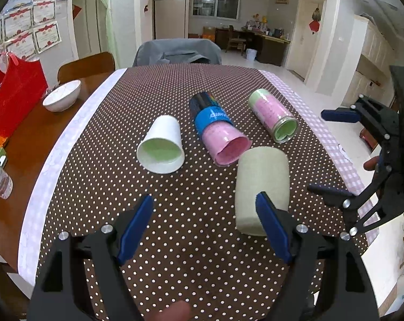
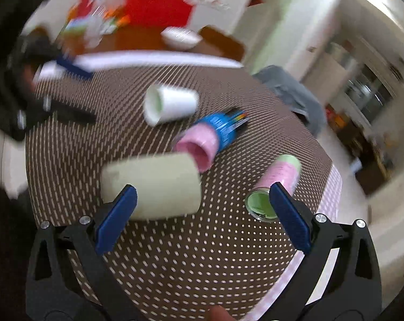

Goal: Flip cup upside down
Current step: 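Grasp the pale green cup with the right tool while the left tool releases it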

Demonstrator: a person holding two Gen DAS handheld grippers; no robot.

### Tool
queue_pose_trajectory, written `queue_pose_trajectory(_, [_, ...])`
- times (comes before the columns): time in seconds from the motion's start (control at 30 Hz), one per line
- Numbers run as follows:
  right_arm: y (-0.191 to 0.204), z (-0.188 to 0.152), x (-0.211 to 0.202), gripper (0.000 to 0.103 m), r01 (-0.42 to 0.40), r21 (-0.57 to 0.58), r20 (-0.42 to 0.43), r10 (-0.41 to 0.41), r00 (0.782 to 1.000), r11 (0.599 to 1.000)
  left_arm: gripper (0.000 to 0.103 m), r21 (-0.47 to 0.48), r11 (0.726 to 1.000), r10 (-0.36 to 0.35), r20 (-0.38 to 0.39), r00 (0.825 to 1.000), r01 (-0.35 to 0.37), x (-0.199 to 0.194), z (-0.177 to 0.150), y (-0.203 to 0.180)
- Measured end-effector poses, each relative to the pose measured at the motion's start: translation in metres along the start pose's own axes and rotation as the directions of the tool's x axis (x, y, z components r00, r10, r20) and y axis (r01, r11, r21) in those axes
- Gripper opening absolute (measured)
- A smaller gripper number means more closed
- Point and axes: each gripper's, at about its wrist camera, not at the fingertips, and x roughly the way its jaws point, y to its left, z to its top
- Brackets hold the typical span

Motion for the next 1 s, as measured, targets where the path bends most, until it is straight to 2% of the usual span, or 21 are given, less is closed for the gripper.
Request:
queue_pose_trajectory(0.13, [0.014, 0.002, 0.014, 0.097, -0.055, -0.184, -0.046, 0.047, 0.998, 0.981, 0.078, -0.015, 1.0, 0.002, -0.018, 1.0, -0.002, 0.006, -0.006, 0.004])
queue_pose_trajectory(0.27, [0.027, 0.008, 0.023, 0.097, -0.079, -0.338, -0.072, 0.058, 0.996, 0.938, 0.078, -0.037, 0.999, 0.001, -0.034, 0.999, -0.002, 0.012, -0.01, 0.009])
queue_pose_trajectory(0.47, [0.038, 0.021, 0.037, 0.097, -0.143, -0.523, -0.121, 0.093, 0.988, 0.84, 0.078, -0.061, 0.998, 0.006, -0.053, 0.999, -0.01, 0.02, -0.012, 0.015])
queue_pose_trajectory(0.6, [0.044, 0.029, 0.046, 0.097, -0.214, -0.572, -0.163, 0.146, 0.976, 0.792, 0.078, -0.078, 0.997, 0.008, -0.063, 0.998, -0.013, 0.025, -0.014, 0.021])
queue_pose_trajectory(0.7, [0.049, 0.036, 0.057, 0.097, -0.283, -0.584, -0.219, 0.188, 0.957, 0.761, 0.078, -0.094, 0.995, 0.012, -0.068, 0.998, -0.018, 0.028, -0.014, 0.027])
queue_pose_trajectory(0.87, [0.041, 0.054, 0.077, 0.097, -0.401, -0.477, -0.323, 0.268, 0.908, 0.782, 0.078, -0.11, 0.994, 0.02, -0.074, 0.997, -0.028, 0.03, -0.015, 0.035])
queue_pose_trajectory(1.0, [0.039, 0.059, 0.09, 0.097, -0.44, -0.426, -0.386, 0.281, 0.878, 0.79, 0.078, -0.109, 0.994, 0.018, -0.078, 0.997, -0.026, 0.032, -0.016, 0.037])
